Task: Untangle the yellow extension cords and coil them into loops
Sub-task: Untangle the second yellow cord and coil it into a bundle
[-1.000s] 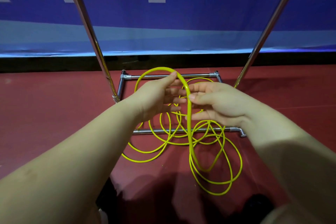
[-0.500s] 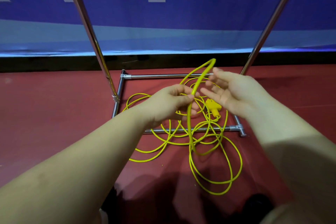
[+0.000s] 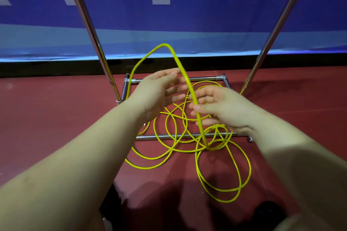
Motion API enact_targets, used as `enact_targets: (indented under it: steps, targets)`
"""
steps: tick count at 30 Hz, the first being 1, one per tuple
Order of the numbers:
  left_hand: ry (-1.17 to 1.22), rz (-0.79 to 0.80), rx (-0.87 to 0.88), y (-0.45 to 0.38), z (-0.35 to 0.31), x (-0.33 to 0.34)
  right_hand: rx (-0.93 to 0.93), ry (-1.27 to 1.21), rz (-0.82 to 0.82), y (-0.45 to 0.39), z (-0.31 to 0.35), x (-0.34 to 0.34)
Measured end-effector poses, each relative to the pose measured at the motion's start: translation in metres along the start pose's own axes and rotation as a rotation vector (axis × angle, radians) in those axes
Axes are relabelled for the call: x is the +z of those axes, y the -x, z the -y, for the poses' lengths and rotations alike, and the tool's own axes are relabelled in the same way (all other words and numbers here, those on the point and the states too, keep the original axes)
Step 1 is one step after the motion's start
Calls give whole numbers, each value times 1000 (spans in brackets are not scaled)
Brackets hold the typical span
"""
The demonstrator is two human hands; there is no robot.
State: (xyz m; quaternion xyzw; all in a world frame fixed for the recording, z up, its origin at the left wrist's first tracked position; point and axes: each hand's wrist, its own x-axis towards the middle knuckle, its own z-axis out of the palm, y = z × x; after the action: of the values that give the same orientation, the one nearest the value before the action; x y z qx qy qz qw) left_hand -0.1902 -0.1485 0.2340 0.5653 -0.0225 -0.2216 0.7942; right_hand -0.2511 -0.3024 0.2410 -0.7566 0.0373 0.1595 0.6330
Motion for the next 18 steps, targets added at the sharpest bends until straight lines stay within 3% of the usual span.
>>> enact_targets:
  steps: [6, 10, 14, 18]
  targets:
    - [-268, 239, -173, 12, 12, 8, 15, -701, -180, -6, 7, -10]
    - [-365, 323, -214, 15, 19, 14, 54, -939, -359, -11, 8, -20]
    - [-422, 299, -147, 14, 16, 12, 107, -825, -409, -13, 5, -22]
    - [-356, 154, -61, 11, 12, 10, 181, -338, -197, -6, 1, -13]
